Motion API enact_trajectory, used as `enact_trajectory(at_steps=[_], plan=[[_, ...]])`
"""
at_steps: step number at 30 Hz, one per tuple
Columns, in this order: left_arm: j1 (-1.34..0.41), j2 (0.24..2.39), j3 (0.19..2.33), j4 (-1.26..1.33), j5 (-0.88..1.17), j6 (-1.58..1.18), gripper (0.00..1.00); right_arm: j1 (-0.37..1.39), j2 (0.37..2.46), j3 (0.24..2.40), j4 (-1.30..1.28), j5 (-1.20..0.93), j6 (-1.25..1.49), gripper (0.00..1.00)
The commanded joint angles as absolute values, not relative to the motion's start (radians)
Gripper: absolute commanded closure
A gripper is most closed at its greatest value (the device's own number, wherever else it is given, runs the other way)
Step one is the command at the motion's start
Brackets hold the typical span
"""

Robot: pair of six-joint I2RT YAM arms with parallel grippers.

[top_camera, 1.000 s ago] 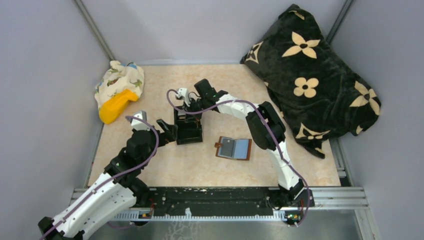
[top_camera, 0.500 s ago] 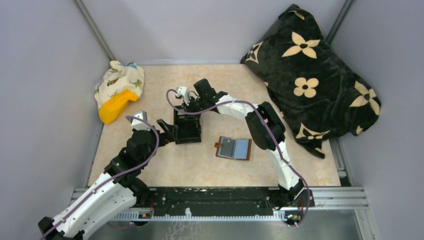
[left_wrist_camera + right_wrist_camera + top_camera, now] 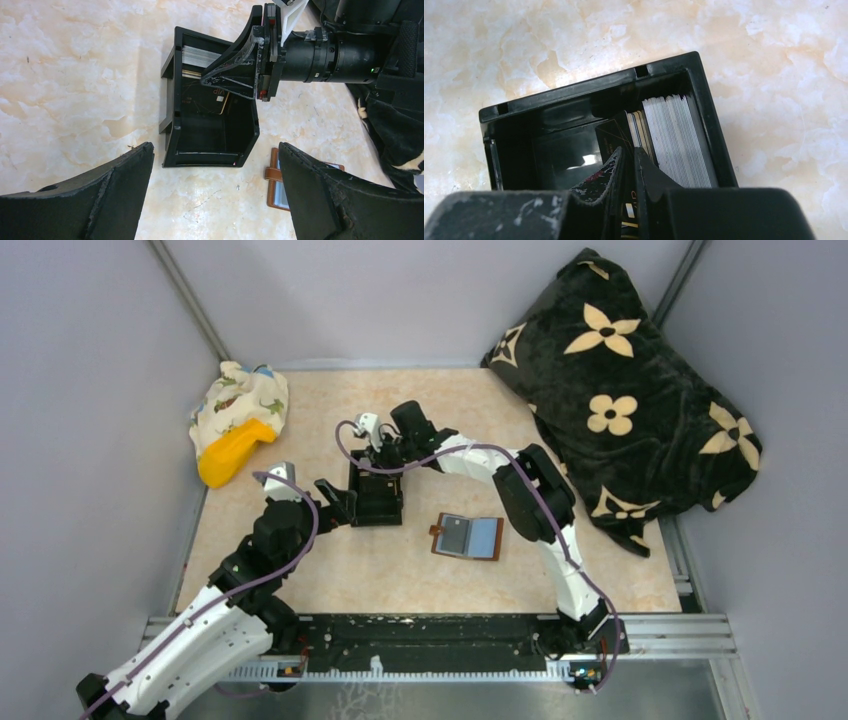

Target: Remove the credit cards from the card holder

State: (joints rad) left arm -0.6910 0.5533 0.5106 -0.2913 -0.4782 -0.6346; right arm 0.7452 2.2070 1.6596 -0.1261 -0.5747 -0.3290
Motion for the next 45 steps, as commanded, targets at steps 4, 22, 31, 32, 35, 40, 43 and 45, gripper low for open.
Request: enact_trajectory(at_steps=[4, 22, 31, 32, 35, 40, 43, 45], plan=[[-0.687, 0.546, 0.496, -0.257, -0.464, -0.62, 0.01, 0.754, 2.09, 1.625, -0.035, -0.559, -0.305, 0.87], [-0.737, 0.729, 0.543, -0.098, -0.29, -0.613, 0.09, 0.757, 1.475, 1.018, 0.425, -0.093, -0.003, 0.87], [-0.996, 0.995, 0.612, 0.049, -0.38, -0.657, 0.18, 0.753, 1.171, 0.588, 0.401, 0.085, 0.251, 0.85], [-1.012, 1.027, 0.612, 0.078, -0.361, -0.659, 0.19, 0.756, 1.13, 0.535, 0.398, 0.091, 0.267, 0.85], [-1.037, 1.119, 0.612, 0.159, -0.298, -0.654, 0.26, 0.768, 1.016, 0.447, 0.343, 0.109, 0.272, 0.83], [-1.042, 1.273, 0.642, 0.193, -0.231, -0.649, 0.25, 0.778, 0.899, 0.371, 0.23, 0.155, 0.298, 0.78], [-1.042, 1.365, 0.688, 0.185, -0.18, -0.654, 0.24, 0.786, 0.856, 0.336, 0.18, 0.172, 0.329, 0.78], [-1.042, 1.417, 0.713, 0.184, -0.151, -0.664, 0.25, 0.792, 0.832, 0.311, 0.159, 0.181, 0.351, 0.77]])
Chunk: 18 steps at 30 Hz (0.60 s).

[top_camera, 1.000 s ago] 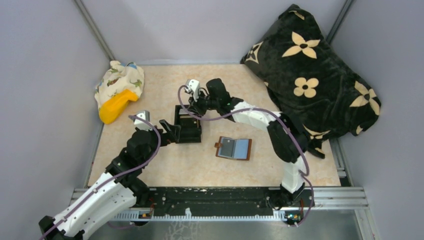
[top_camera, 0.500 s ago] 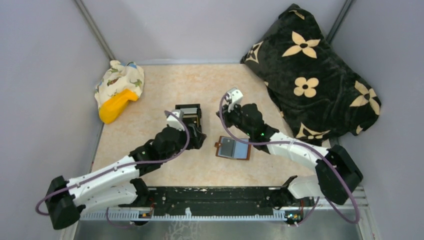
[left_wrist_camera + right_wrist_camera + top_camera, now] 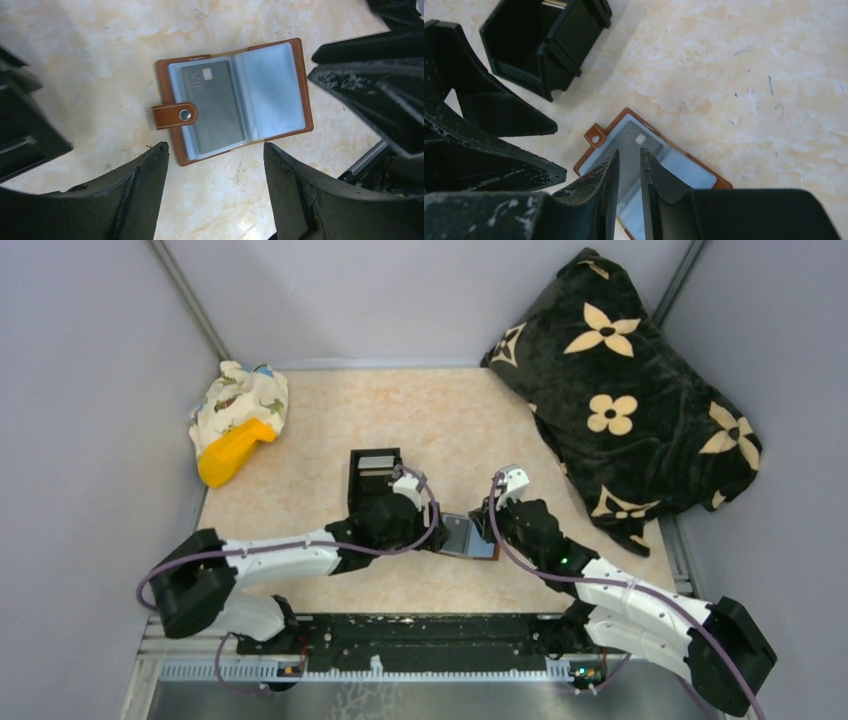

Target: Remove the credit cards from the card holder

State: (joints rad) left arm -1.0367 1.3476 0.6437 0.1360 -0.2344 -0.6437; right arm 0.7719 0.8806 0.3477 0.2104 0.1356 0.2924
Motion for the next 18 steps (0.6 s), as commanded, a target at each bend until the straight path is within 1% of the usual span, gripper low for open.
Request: enact_trajectory(at_steps=[1, 9, 12, 15, 18], plan=[[-1.041, 1.439, 0.722, 0.187, -0.142, -0.667, 0.25, 0.797, 0.823, 0.299, 0.152, 0.185, 0.357, 0.77], [-1.042, 1.511, 0.764, 0.219, -0.042, -0.684, 0.29, 0.826, 0.805, 0.237, 0.157, 0.227, 0.394, 0.77], [-1.042, 1.54, 0.763, 0.211, -0.048, -0.686, 0.29, 0.825, 0.814, 0.232, 0.154, 0.246, 0.402, 0.77], [-1.042, 1.57, 0.754, 0.214, -0.048, -0.699, 0.29, 0.826, 0.825, 0.229, 0.146, 0.258, 0.409, 0.74], [-1.042, 1.594, 0.747, 0.218, -0.057, -0.712, 0.3, 0.826, 0.812, 0.219, 0.137, 0.273, 0.415, 0.74]])
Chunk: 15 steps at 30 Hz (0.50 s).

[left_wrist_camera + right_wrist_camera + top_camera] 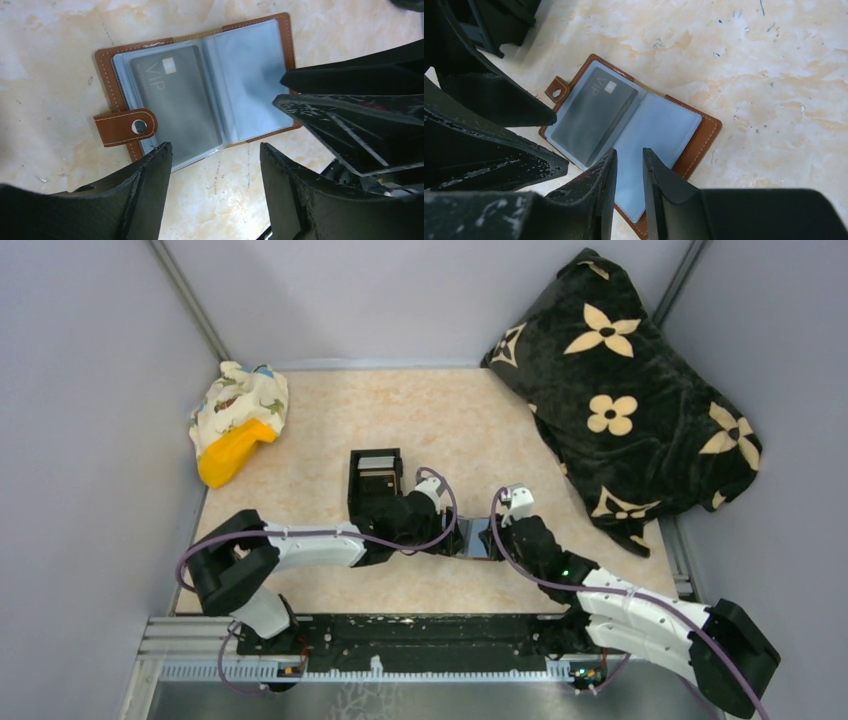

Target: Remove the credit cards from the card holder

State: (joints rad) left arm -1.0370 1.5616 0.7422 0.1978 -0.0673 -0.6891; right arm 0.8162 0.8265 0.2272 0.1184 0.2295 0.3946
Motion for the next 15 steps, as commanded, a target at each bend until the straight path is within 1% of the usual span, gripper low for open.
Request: enact_trajectory(at_steps=[1, 7, 15], plan=[[-1.042, 1.598, 0.744, 0.221, -0.061, -0.715, 0.3, 0.826, 0.803, 0.219, 0.131, 0.278, 0.416, 0.74], [-1.042, 1.621, 0.743, 0.225, -0.08, -0.718, 0.3, 0.825, 0.769, 0.205, 0.094, 0.295, 0.424, 0.74], [-1.042, 1.588, 0.742, 0.177, -0.126, -0.706, 0.3, 0.825, 0.769, 0.185, 0.095, 0.31, 0.439, 0.74]])
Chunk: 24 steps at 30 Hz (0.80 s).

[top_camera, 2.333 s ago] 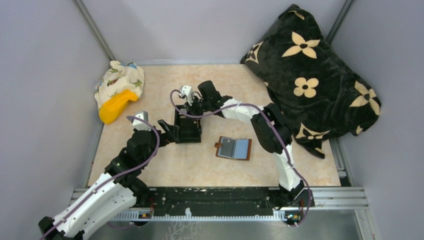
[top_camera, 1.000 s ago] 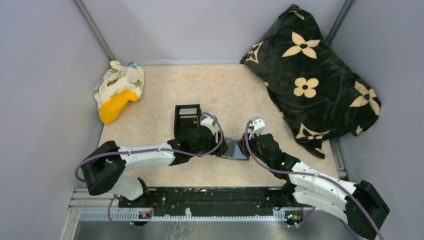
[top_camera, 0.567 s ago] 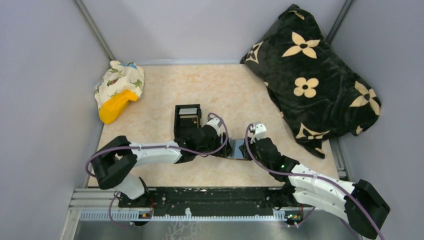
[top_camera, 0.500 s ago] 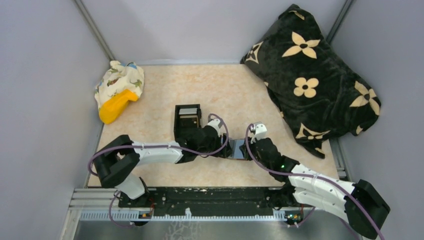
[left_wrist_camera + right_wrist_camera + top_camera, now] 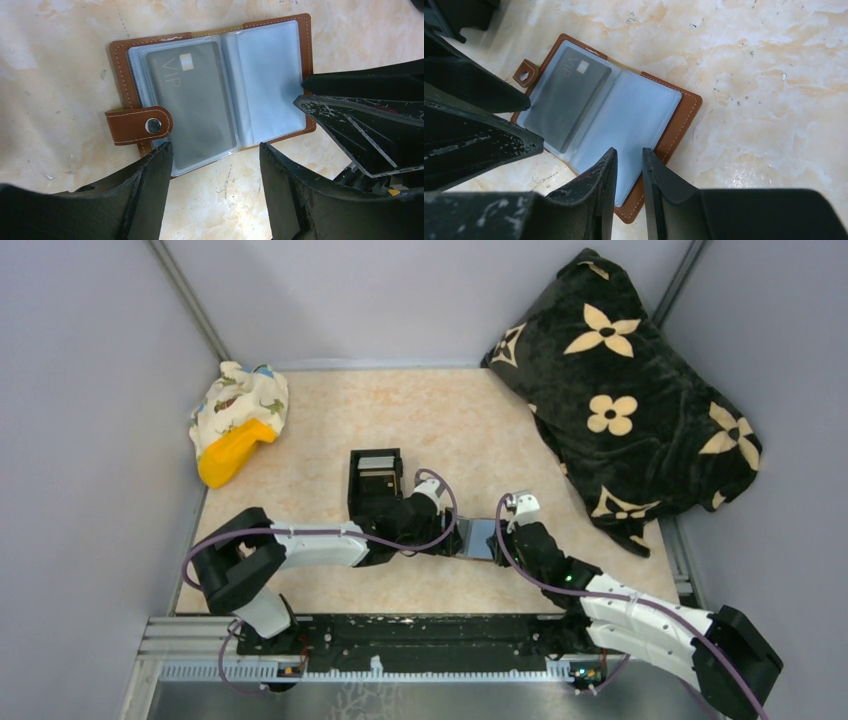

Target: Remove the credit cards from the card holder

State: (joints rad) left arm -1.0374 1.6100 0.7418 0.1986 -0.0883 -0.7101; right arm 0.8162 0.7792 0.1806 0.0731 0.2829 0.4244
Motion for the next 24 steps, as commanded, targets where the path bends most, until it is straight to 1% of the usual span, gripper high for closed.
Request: enact_trajectory(at_steps=[1, 13, 24], plan=[[-1.042, 1.586, 0.74, 0.173, -0.129, -0.704, 0.3, 0.825, 0.77, 0.187, 0.095, 0.311, 0.439, 0.74], [-1.042, 1.622, 0.746, 0.193, -0.106, -0.71, 0.3, 0.825, 0.809, 0.198, 0.1, 0.294, 0.43, 0.74], [-1.043, 1.633, 0.764, 0.247, 0.004, -0.737, 0.31, 0.825, 0.83, 0.202, 0.107, 0.287, 0.425, 0.75]])
